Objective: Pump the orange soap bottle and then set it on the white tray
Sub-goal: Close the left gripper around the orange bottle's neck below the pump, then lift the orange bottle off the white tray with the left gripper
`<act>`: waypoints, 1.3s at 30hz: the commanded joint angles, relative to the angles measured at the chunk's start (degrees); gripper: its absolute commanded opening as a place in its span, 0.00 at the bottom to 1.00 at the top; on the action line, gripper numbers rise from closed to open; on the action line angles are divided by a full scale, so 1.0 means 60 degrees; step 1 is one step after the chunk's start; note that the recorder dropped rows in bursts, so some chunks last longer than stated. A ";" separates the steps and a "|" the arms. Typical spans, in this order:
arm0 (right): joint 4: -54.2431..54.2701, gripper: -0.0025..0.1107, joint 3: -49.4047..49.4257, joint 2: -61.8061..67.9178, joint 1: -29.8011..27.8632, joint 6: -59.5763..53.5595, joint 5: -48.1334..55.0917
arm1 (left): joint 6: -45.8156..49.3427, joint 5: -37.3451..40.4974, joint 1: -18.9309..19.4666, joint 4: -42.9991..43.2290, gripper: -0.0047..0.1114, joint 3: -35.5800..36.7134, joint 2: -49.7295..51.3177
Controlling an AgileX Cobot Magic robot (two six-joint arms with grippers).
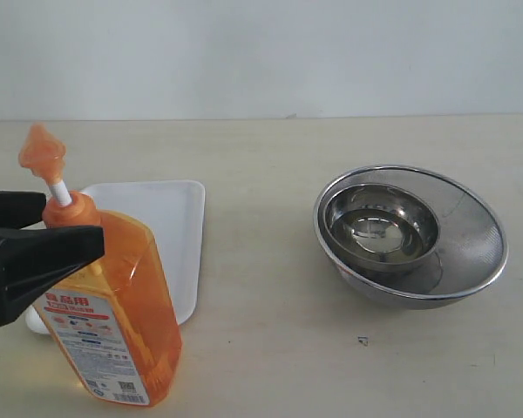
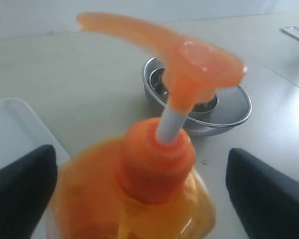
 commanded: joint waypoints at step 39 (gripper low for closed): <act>-0.0025 0.02 0.0000 -0.0040 -0.0023 0.0000 -0.0107 | 0.1819 0.2593 0.0003 -0.1340 0.08 -0.0193 0.1088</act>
